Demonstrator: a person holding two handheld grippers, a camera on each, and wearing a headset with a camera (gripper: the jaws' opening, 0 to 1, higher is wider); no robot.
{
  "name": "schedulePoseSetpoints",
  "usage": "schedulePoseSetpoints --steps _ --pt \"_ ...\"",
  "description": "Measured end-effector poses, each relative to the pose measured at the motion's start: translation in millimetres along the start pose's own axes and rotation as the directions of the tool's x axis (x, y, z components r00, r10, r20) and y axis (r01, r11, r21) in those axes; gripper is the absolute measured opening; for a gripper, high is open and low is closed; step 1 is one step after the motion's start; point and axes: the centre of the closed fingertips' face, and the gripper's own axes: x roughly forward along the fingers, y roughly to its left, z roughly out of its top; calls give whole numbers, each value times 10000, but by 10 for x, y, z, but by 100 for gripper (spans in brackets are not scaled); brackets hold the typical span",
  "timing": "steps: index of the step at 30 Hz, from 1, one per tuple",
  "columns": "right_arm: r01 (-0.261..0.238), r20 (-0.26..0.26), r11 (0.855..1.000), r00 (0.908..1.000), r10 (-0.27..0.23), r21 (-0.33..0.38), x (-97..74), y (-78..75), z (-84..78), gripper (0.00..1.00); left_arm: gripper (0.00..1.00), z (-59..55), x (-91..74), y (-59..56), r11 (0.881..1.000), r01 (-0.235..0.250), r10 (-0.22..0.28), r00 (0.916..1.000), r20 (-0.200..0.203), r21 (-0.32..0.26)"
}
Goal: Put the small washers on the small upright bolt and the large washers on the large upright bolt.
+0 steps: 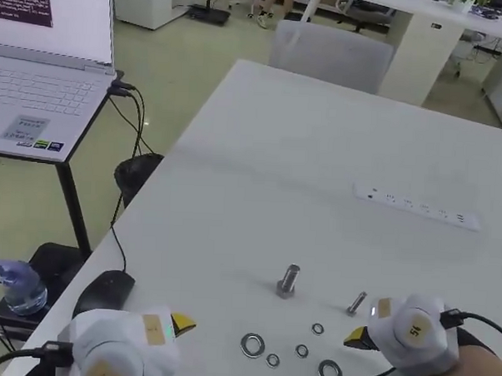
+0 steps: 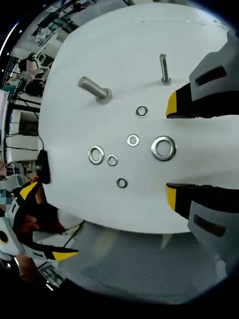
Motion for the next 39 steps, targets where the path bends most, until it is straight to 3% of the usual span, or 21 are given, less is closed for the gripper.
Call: schedulePoseSetpoints --steps 20,26,39 --pt "-359 -1197 9926 9926 219 -1158 166 1 -73 41 79 -72 -30 0 9999 -145 145 9999 -70 -12" --pt "-298 -1173 9930 9930 163 -1143 159 -39 -58 37 77 -82 -32 -8 9999 -123 123 9999 -109 -55" --pt "-436 -1903 9840 9817 100 -1729 176 -3 -58 25 71 -87 -38 -30 9999 -68 67 9999 -117 -109"
